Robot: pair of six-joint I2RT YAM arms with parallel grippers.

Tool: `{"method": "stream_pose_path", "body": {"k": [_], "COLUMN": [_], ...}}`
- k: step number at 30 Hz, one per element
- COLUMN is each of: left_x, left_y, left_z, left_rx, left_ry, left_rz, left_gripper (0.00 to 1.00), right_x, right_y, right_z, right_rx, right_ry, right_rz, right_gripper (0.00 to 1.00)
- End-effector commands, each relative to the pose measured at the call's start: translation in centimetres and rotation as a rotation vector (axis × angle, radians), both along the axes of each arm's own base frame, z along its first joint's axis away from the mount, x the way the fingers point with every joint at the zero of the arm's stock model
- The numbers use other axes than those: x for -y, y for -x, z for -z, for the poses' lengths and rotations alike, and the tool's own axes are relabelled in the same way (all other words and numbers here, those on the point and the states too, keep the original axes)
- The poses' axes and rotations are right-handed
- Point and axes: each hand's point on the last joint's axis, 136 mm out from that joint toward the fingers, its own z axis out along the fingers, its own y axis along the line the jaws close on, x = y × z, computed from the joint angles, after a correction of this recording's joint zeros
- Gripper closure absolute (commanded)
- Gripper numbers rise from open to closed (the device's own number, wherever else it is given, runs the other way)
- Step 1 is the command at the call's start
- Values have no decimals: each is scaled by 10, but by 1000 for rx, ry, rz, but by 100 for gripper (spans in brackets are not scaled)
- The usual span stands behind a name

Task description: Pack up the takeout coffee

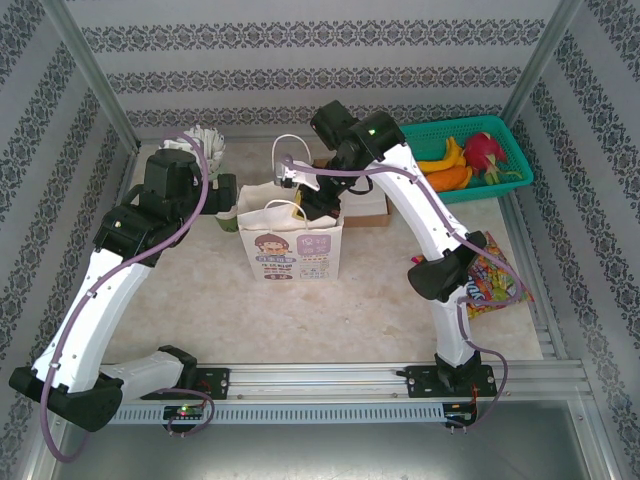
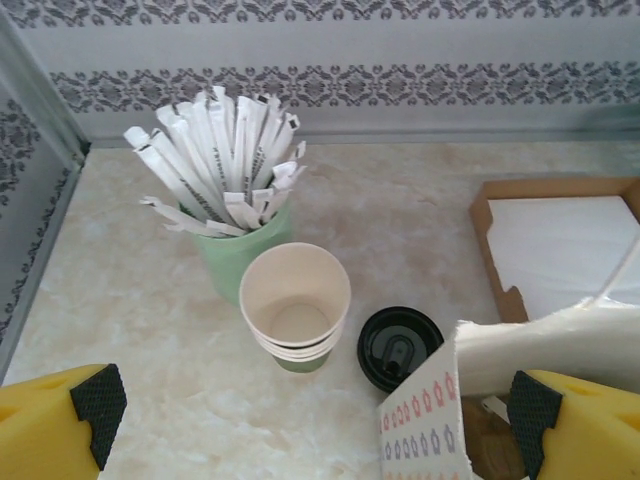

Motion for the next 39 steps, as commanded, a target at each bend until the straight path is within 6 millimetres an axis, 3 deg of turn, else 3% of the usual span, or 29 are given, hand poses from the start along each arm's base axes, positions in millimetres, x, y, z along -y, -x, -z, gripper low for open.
{"method": "stream_pose_path", "body": {"k": [1, 6, 13, 20, 30, 36, 39], "left_x": [-15, -12, -8, -5, -2, -2, -2], "left_y": [4, -1, -4, -2, -5, -4, -5], "left_z": [0, 2, 7, 16, 21, 22, 22], "left_rx": [0, -3, -20, -43, -50, -49, -47], "left_ry": [-15, -12, -1, 7, 12, 11, 11], "left_rz": [-72, -66, -50, -40, -30, -30, -30], "left_gripper": [0, 0, 0, 0, 0, 0, 0], "right_x": [16, 16, -10, -20, -15, -14, -13], "right_y": [-6, 2, -2, -14, -15, -12, -14], "right_z": [8, 3, 32, 48, 78, 79, 81], "right_rx": [7, -1, -70, -75, -89, -67, -13], "right_ry": [82, 58, 52, 64, 132, 156, 202], "right_rz": [49, 37, -10, 22, 31, 27, 33], "right_gripper": [100, 100, 100, 100, 100, 100, 90]}}
